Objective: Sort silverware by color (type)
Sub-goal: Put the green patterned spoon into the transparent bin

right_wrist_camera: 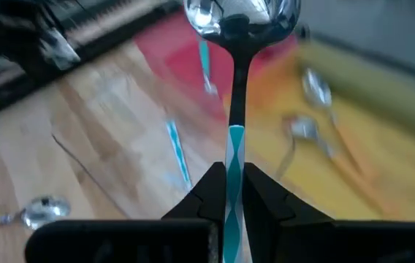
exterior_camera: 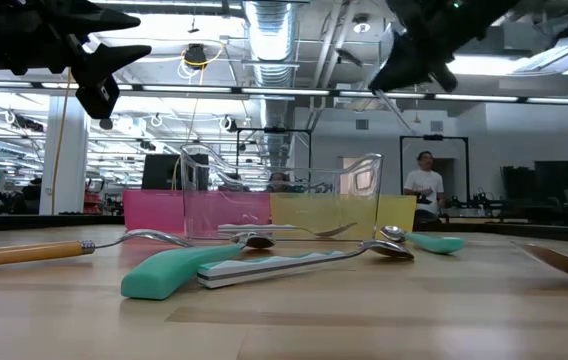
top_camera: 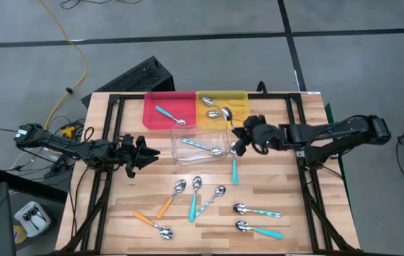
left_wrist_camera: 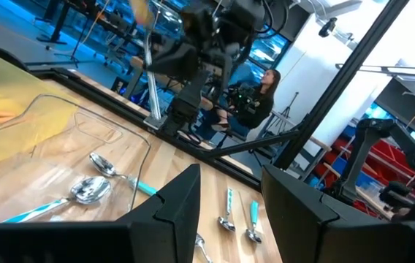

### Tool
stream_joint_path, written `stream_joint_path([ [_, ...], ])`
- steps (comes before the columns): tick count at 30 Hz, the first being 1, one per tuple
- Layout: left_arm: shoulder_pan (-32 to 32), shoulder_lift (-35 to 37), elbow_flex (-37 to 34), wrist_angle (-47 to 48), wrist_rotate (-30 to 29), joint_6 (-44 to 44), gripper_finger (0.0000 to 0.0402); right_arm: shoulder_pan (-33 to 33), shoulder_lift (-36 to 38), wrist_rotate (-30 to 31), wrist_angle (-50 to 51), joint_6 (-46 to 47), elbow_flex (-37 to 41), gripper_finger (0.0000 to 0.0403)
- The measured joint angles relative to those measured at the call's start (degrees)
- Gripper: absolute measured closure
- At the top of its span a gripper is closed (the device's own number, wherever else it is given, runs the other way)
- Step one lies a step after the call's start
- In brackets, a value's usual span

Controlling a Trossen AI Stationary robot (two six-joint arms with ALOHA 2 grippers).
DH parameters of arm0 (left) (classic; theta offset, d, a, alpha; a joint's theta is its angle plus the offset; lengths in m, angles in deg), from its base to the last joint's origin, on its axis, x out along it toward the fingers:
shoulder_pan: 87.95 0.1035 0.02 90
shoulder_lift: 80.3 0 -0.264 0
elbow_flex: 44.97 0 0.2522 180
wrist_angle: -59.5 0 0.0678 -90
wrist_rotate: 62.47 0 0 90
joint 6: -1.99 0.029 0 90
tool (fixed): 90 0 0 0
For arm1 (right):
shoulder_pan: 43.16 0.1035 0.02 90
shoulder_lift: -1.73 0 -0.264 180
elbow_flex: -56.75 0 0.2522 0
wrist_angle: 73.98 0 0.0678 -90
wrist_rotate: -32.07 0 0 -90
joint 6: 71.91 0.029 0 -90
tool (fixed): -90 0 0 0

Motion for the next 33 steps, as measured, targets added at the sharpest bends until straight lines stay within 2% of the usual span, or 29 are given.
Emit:
stream_joint_path([
  [4, 0.0, 0.0, 0.0, 0.0, 0.0, 0.0, 0.0271, -1.0, 0.0, -0.5, -8.0, -11.9, 0.0, 0.0352],
  [11, 0.0, 0.0, 0.0, 0.5, 0.0, 0.0, 0.0271, -3.2, 0.0, -4.1, -19.8, -21.3, 0.0, 0.0352],
  [18, 0.0, 0.0, 0.0, 1.1, 0.0, 0.0, 0.0271, -5.8, -1.1, -10.4, -24.8, -23.2, 0.0, 0.0352],
  [28, 0.0, 0.0, 0.0, 1.2, -1.2, -0.1, 0.0271, -8.1, -7.8, -19.0, -35.2, -25.2, 0.0, 0.0352],
  [33, 0.0, 0.0, 0.0, 1.2, -1.3, -0.1, 0.0271, -9.1, -10.9, -20.7, -36.7, -24.9, -0.1, 0.0352],
])
